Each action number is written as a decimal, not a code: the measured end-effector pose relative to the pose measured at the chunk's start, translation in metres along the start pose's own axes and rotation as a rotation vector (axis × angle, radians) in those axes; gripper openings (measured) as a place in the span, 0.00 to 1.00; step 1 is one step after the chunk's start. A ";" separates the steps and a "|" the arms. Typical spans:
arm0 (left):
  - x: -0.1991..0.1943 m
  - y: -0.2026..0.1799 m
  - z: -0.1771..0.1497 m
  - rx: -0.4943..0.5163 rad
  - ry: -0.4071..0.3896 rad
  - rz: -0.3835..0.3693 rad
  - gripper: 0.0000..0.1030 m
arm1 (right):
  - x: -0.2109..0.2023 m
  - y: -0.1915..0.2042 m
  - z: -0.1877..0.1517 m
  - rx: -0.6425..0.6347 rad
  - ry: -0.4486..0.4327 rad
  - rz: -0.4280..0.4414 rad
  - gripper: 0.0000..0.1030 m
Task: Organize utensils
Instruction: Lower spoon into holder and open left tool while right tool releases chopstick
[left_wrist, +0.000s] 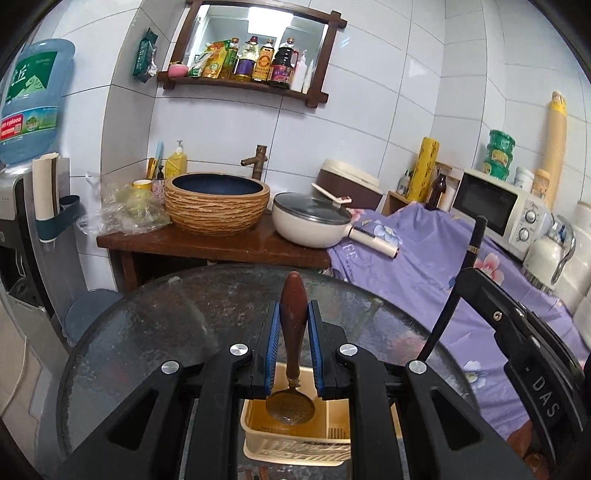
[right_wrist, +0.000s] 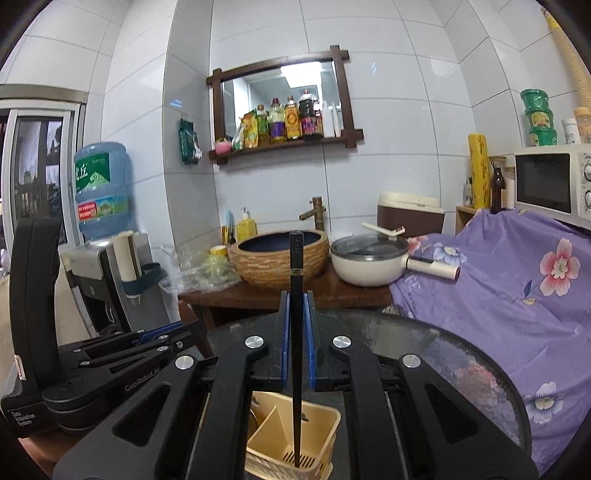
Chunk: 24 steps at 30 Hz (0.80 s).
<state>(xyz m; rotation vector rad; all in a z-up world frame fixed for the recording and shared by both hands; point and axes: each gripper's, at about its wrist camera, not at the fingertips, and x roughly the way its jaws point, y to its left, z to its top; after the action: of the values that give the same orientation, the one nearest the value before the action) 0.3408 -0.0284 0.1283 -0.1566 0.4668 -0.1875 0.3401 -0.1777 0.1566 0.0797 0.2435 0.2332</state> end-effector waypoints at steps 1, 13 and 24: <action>0.003 0.000 -0.005 0.009 0.006 0.004 0.14 | 0.002 0.000 -0.005 0.000 0.009 0.000 0.08; 0.035 -0.004 -0.041 0.067 0.100 0.011 0.14 | 0.010 -0.007 -0.040 0.003 0.069 0.001 0.08; 0.048 -0.005 -0.055 0.086 0.151 0.019 0.14 | 0.009 -0.014 -0.040 0.017 0.077 0.003 0.08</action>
<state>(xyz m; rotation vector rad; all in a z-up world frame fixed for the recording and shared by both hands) 0.3571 -0.0495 0.0601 -0.0543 0.6090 -0.2011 0.3420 -0.1874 0.1143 0.0886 0.3220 0.2379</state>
